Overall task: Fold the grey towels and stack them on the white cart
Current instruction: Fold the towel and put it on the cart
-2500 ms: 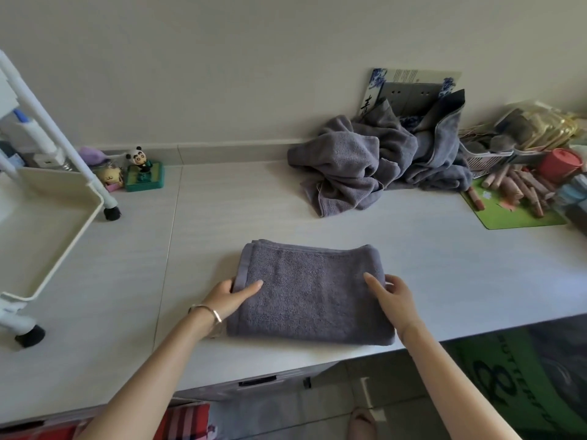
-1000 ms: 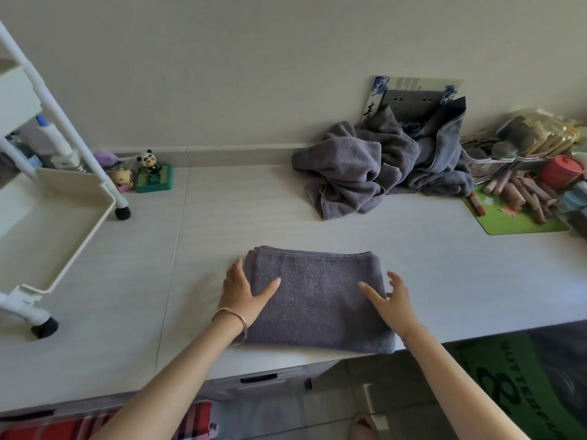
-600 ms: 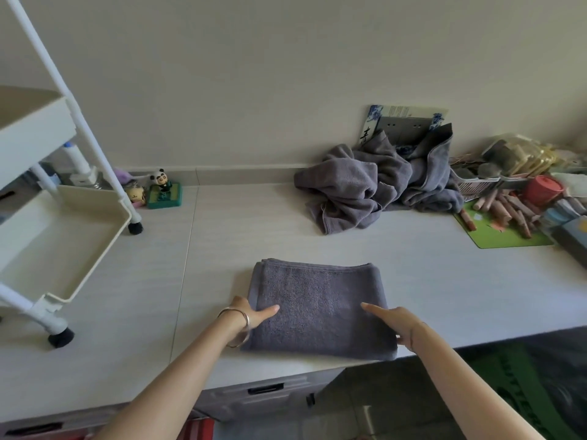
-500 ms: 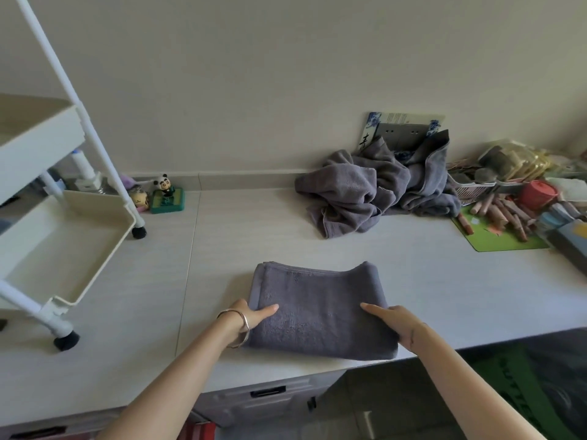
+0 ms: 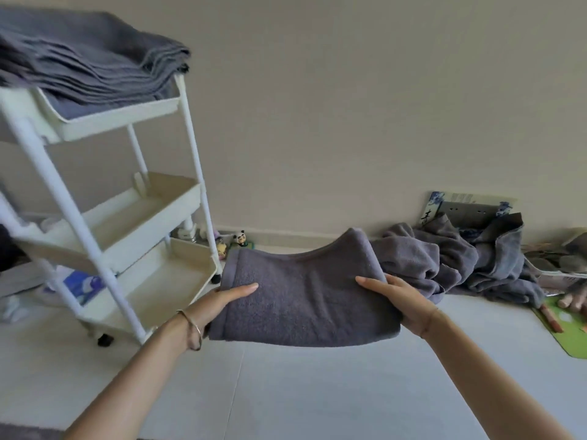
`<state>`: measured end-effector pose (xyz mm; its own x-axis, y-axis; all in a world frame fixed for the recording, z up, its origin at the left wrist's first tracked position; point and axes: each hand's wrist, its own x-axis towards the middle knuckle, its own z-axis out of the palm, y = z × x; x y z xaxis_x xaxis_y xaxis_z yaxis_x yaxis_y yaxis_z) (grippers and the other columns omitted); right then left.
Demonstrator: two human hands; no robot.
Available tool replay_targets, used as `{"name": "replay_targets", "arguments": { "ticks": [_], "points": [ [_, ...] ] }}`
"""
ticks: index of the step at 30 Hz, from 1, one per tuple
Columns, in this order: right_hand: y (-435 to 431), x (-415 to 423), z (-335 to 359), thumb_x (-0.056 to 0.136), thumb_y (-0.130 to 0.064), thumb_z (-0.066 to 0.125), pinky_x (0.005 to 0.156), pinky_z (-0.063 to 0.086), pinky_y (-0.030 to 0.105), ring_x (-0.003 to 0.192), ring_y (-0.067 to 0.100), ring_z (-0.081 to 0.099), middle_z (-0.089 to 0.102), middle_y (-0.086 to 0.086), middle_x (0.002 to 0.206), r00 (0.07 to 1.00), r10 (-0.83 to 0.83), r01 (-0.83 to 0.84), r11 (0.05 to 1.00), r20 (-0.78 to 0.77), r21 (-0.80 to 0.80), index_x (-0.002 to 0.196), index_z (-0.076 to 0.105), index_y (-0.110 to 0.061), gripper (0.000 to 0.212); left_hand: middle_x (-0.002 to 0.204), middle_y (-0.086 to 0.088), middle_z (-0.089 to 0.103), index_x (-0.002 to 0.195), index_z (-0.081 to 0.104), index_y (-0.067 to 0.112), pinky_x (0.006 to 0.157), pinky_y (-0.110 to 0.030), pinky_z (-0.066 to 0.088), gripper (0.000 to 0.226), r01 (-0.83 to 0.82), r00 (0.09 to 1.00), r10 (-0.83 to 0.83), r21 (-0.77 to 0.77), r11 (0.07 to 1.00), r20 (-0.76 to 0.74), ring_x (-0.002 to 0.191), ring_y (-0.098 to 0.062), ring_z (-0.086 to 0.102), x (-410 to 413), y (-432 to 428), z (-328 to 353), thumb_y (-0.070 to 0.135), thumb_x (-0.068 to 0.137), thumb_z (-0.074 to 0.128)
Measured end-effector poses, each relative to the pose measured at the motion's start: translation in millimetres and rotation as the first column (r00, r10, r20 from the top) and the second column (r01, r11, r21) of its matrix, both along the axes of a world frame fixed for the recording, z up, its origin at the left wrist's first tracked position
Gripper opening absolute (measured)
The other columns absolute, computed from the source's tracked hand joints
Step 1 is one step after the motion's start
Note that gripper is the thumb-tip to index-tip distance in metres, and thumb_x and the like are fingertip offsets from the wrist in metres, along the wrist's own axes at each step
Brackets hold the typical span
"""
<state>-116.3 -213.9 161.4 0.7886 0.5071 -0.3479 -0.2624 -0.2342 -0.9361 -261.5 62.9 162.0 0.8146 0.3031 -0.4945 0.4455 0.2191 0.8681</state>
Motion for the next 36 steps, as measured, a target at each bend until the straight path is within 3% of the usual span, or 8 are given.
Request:
{"name": "replay_targets", "arguments": {
  "ticks": [3, 7, 12, 17, 21, 25, 29, 36],
  "points": [
    [41, 13, 29, 0.072, -0.036, 0.075, 0.086, 0.053, 0.034, 0.096, 0.019, 0.069, 0.073, 0.002, 0.101, 0.994, 0.078, -0.083, 0.995, 0.073, 0.061, 0.107, 0.068, -0.015, 0.041, 0.092, -0.011, 0.074, 0.101, 0.065, 0.006, 0.059, -0.026, 0.056, 0.026, -0.131, 0.984, 0.133, -0.028, 0.991, 0.118, 0.078, -0.021, 0.072, -12, 15, 36, 0.024, 0.082, 0.067],
    [94, 32, 63, 0.076, -0.035, 0.072, 0.081, 0.054, 0.032, 0.090, 0.016, 0.070, 0.074, 0.001, 0.096, 0.968, 0.138, -0.169, 0.976, 0.207, 0.139, 0.103, 0.066, -0.016, 0.033, 0.087, -0.011, 0.074, 0.100, 0.065, 0.006, 0.053, -0.025, 0.056, 0.019, -0.285, 0.926, 0.281, -0.020, 0.958, 0.251, 0.072, -0.020, 0.072, -24, 30, 76, 0.019, 0.087, 0.061],
    [168, 56, 105, 0.079, -0.040, 0.071, 0.082, 0.054, 0.030, 0.090, 0.013, 0.070, 0.074, -0.001, 0.096, 0.875, 0.275, -0.354, 0.925, 0.399, 0.138, 0.103, 0.068, -0.016, 0.034, 0.096, -0.010, 0.073, 0.109, 0.064, 0.008, 0.071, -0.032, 0.058, 0.025, -0.528, 0.798, 0.467, 0.068, 0.847, 0.381, 0.083, -0.021, 0.071, -28, 54, 115, 0.015, 0.085, 0.064],
    [240, 69, 130, 0.079, -0.043, 0.071, 0.071, 0.056, 0.020, 0.081, 0.009, 0.070, 0.074, -0.002, 0.087, 0.747, 0.421, -0.520, 0.853, 0.514, 0.056, 0.094, 0.069, -0.017, 0.030, 0.094, -0.004, 0.071, 0.109, 0.063, 0.011, 0.074, -0.030, 0.056, 0.030, -0.697, 0.691, 0.592, 0.165, 0.698, 0.415, 0.083, -0.020, 0.069, -26, 72, 134, 0.022, 0.081, 0.070],
    [288, 77, 135, 0.078, -0.048, 0.070, 0.075, 0.054, 0.022, 0.083, 0.009, 0.069, 0.074, -0.003, 0.087, 0.625, 0.553, -0.624, 0.778, 0.551, -0.073, 0.091, 0.069, -0.017, 0.034, 0.116, -0.002, 0.063, 0.116, 0.060, 0.015, 0.099, -0.041, 0.046, 0.058, -0.738, 0.672, 0.638, 0.270, 0.618, 0.376, 0.106, -0.024, 0.060, -23, 86, 134, 0.043, 0.068, 0.079],
    [329, 88, 131, 0.073, -0.058, 0.070, 0.088, 0.053, 0.035, 0.088, 0.014, 0.069, 0.074, -0.001, 0.091, 0.525, 0.641, -0.683, 0.710, 0.560, -0.173, 0.096, 0.070, -0.017, 0.047, 0.127, 0.004, 0.057, 0.126, 0.056, 0.021, 0.105, -0.042, 0.040, 0.115, -0.720, 0.689, 0.621, 0.443, 0.533, 0.374, 0.118, -0.021, 0.052, -16, 95, 136, 0.076, 0.027, 0.075],
    [367, 98, 136, 0.078, -0.058, 0.065, 0.095, 0.049, 0.037, 0.093, 0.017, 0.066, 0.071, 0.002, 0.100, 0.476, 0.680, -0.695, 0.680, 0.558, -0.235, 0.103, 0.066, -0.014, 0.050, 0.122, 0.002, 0.061, 0.122, 0.059, 0.017, 0.103, -0.043, 0.042, 0.103, -0.742, 0.660, 0.667, 0.440, 0.506, 0.346, 0.116, -0.022, 0.054, -9, 112, 142, 0.071, 0.034, 0.072],
    [422, 93, 150, 0.090, -0.046, 0.054, 0.096, 0.041, 0.036, 0.105, 0.024, 0.058, 0.064, 0.006, 0.112, 0.246, 0.731, -0.669, 0.603, 0.636, -0.435, 0.116, 0.060, -0.010, 0.044, 0.132, 0.000, 0.053, 0.133, 0.049, 0.019, 0.101, -0.033, 0.038, 0.085, -0.731, 0.607, 0.729, 0.583, 0.355, 0.317, 0.122, -0.023, 0.048, 6, 140, 137, 0.067, 0.065, 0.068]
  ]
}}
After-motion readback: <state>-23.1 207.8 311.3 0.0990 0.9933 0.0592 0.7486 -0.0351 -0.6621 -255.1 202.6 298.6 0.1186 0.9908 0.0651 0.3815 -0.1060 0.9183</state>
